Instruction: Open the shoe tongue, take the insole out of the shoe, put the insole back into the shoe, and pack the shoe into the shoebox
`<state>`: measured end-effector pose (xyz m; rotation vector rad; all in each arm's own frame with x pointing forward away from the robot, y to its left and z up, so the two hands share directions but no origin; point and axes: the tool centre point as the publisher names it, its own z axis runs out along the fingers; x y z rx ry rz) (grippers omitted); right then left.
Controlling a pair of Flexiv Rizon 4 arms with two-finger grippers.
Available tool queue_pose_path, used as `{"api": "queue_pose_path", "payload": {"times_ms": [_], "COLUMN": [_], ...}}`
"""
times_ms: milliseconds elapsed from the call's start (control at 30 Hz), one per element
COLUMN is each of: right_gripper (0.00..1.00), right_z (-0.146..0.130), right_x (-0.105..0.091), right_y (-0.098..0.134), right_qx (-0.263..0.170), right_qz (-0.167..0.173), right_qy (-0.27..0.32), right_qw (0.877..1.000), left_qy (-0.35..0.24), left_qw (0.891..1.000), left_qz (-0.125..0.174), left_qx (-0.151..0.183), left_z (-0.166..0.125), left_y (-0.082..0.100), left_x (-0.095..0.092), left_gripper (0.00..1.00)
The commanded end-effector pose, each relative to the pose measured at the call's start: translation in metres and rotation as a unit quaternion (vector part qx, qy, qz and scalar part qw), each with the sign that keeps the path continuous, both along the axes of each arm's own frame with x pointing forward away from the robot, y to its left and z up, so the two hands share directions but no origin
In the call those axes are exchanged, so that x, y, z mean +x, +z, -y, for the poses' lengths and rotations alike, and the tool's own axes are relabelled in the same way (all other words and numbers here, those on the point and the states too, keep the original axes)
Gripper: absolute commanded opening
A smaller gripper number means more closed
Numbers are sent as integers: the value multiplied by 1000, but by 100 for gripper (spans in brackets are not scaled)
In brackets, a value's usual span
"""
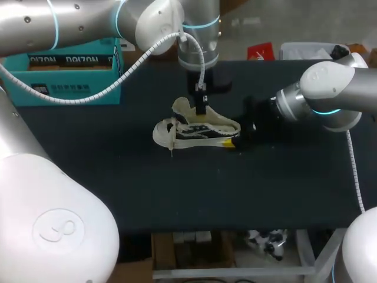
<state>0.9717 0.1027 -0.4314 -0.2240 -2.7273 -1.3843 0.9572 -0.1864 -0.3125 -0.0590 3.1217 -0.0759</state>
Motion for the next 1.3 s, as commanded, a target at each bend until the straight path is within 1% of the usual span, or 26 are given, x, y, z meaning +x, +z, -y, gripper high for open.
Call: {"api": "queue_pose_path", "payload": {"times_ms": [33,67,233,267,367,467,633,833,967,1033,1300], "right_gripper": [0,0,0,0,0,0,0,0,0,0,0], "right_z": [2,2,2,2,2,2,2,2,2,2,2], "right_x": [-1,-1,-1,-1,-1,-1,-1,-1,-1,-1,-1], "right_y": [-8,-8,-8,-8,-8,-8,-8,-8,-8,-8,-8], "right_qx": [1,1,1,1,1,1,1,1,1,1,1], "right_qz": [-1,-1,-1,-1,-1,-1,-1,-1,-1,-1,-1], "right_qy": [0,0,0,0,0,0,0,0,0,0,0], "right_qw": [1000,1000,1000,1000,1000,1000,1000,1000,1000,1000,1000], "left_qy": [-9,-12,-17,-22,-28,-42,-48,-40,-31,-24,-9], "left_qw": [1000,1000,999,998,997,996,996,997,997,998,999], "left_qz": [-14,-18,-42,-51,-68,-78,-74,-65,-64,-60,-50], "left_qx": [-4,-3,-2,-2,-6,-9,0,10,11,12,0], "left_z": [2,2,1,1,1,0,2,2,0,-1,-9], "left_y": [-19,-25,-45,-50,-56,-57,-59,-66,-73,-76,-85], "left_x": [7,8,13,14,12,3,-12,-22,-22,-22,-18], "left_gripper": [0,0,0,0,0,0,0,0,0,0,0]}}
